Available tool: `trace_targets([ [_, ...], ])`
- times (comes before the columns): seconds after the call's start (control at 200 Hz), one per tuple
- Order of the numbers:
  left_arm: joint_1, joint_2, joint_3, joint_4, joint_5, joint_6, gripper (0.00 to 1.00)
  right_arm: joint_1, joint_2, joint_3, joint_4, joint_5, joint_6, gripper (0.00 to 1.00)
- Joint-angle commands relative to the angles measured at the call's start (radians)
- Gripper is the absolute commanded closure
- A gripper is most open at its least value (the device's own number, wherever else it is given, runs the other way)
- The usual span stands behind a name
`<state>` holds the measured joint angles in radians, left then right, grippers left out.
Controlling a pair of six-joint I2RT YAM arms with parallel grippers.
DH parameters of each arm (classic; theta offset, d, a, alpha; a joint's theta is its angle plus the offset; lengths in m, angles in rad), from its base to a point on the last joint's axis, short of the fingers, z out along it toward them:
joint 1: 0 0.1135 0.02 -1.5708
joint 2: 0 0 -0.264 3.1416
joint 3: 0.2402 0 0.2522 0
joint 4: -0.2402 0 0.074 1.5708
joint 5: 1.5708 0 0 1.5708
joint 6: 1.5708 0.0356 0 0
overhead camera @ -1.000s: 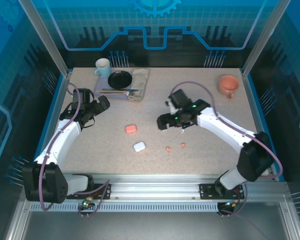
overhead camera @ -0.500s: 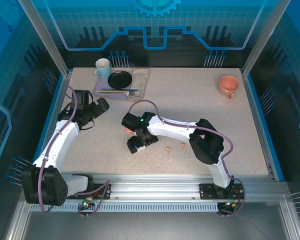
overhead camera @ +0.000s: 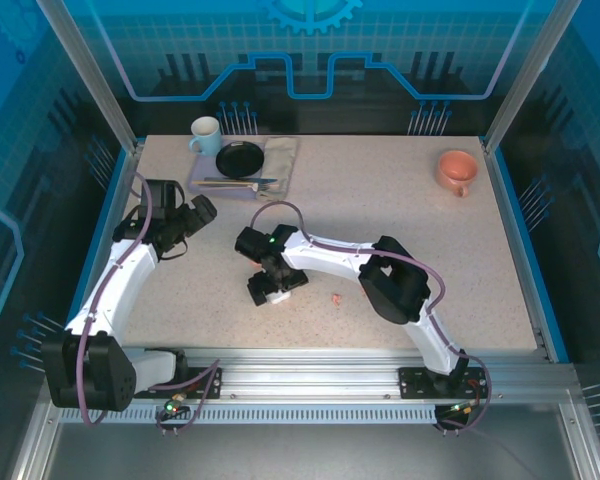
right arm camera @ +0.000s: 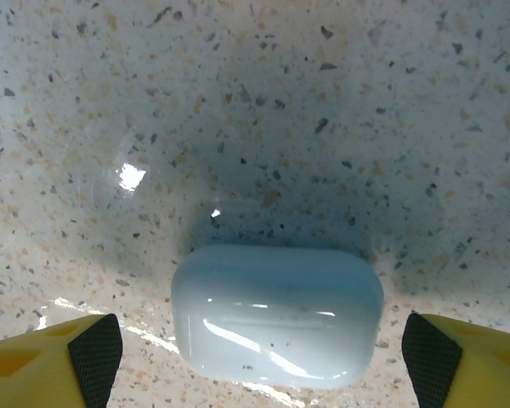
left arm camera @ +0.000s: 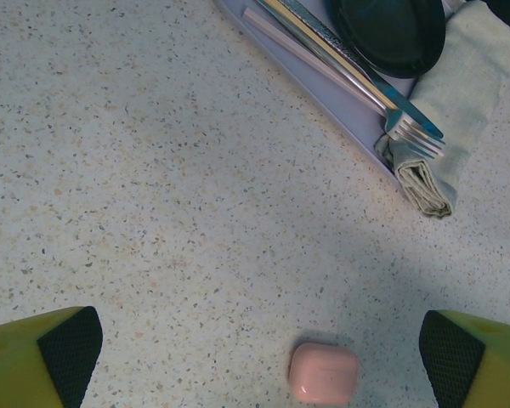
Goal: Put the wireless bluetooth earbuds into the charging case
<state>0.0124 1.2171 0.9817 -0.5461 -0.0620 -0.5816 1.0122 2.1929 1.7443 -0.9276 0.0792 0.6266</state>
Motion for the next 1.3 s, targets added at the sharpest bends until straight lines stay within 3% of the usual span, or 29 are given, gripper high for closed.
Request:
trace_targets([
  [0.0,0.010,-0.009,0.042,-0.016,0.023,0.000,0.01,0.005,0.026,0.030,-0.045,0.025,0.041,0.12],
  [0.76,0.022,-0.017,0.020,0.016,0.048,-0.009,0.01,0.012,0.093,0.074,-0.071,0.057,0.096,0.21],
  [1.296,0.023,-0.018,0.022,0.017,0.083,-0.014,0.01,0.006,0.046,0.063,-0.075,0.092,0.118,0.35],
])
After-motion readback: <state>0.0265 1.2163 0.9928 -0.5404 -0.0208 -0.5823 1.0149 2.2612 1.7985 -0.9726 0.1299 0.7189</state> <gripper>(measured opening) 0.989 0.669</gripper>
